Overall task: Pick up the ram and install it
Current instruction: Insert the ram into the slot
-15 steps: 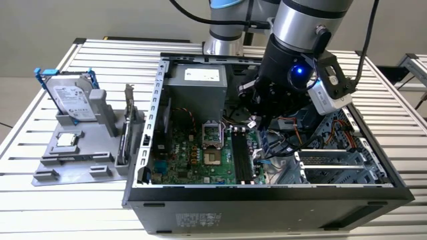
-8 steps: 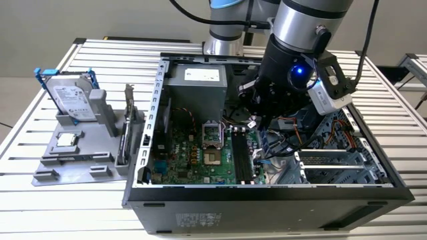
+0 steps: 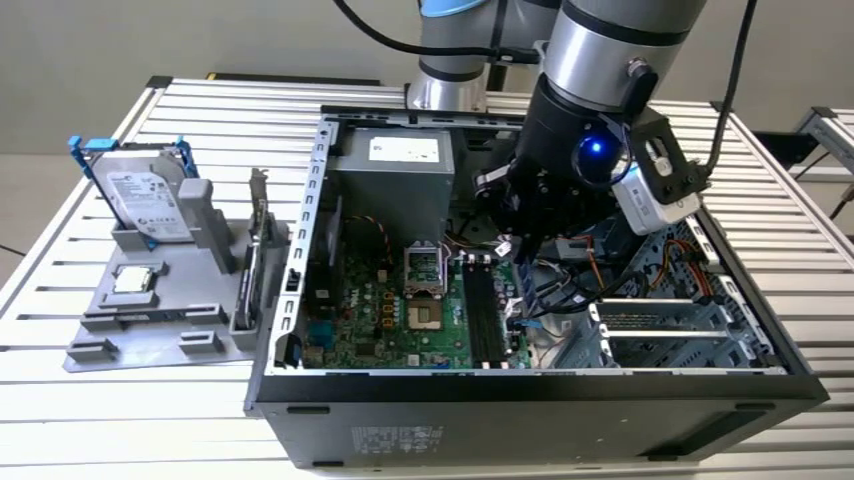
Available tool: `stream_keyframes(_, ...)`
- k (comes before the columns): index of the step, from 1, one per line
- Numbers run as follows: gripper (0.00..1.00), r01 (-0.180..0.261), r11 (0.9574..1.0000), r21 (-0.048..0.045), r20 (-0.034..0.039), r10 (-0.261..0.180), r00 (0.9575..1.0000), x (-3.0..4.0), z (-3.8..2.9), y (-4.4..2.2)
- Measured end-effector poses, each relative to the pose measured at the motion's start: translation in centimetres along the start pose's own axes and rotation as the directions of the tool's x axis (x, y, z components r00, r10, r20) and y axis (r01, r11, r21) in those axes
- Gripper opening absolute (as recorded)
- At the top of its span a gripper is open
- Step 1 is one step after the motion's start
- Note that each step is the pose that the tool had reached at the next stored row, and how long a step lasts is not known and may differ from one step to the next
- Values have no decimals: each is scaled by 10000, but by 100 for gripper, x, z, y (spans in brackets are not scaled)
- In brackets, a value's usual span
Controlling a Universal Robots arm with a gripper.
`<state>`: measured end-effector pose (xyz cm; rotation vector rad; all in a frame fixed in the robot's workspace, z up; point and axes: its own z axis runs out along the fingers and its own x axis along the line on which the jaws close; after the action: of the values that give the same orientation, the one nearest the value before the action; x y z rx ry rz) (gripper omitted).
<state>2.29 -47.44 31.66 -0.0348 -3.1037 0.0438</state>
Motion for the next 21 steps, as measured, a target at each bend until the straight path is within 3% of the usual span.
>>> stream_keyframes(10, 0, 40, 10000, 17, -5, -40, 10000, -40, 74, 3)
stream_keyframes(21, 0, 39, 10000, 41, -5, -39, 10000, -48, 219, 4)
